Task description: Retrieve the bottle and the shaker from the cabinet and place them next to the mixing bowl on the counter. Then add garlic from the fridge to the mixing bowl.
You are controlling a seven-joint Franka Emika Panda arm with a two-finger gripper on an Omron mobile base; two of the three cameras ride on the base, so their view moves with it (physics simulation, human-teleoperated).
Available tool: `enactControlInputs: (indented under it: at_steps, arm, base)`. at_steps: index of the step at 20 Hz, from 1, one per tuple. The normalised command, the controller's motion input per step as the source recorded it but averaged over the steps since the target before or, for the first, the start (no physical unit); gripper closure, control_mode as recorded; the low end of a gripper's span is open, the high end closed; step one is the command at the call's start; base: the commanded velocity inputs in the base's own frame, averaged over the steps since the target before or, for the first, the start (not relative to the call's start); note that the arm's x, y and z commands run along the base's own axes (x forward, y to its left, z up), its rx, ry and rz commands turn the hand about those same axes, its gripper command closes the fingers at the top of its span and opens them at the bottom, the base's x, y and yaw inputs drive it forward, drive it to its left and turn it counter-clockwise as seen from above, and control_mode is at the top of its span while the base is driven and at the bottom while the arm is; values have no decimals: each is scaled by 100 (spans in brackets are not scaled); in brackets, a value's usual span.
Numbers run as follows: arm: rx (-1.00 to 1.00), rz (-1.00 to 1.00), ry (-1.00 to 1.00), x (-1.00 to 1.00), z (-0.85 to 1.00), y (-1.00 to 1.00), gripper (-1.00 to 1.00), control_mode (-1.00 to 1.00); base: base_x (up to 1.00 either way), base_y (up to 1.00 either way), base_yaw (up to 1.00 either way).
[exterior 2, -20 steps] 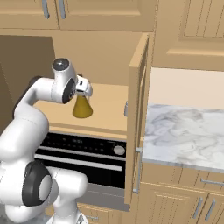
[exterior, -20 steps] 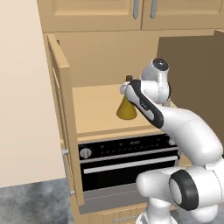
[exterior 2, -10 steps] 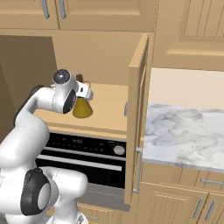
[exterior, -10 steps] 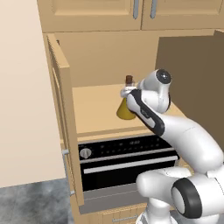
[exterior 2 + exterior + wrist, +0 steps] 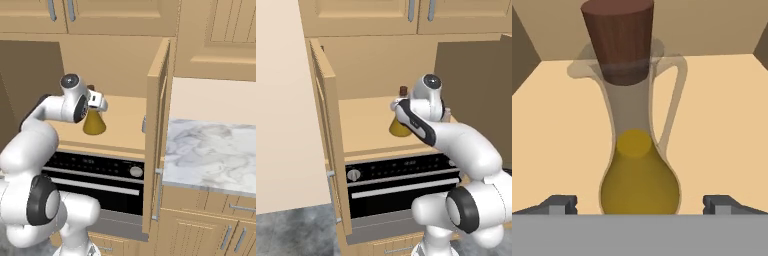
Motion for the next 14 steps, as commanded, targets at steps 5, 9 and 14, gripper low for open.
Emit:
enactControlInputs:
  at_steps: [5, 9, 14]
  arm:
    - [0, 0, 0, 30, -21, 0, -100, -100]
    - [1, 0, -10, 28, -39, 0, -100, -100]
    - [0, 0, -8, 26, -23, 0, -100, -100]
  base:
    - [0, 0, 0]
    - [0, 0, 0]
    - [0, 0, 0]
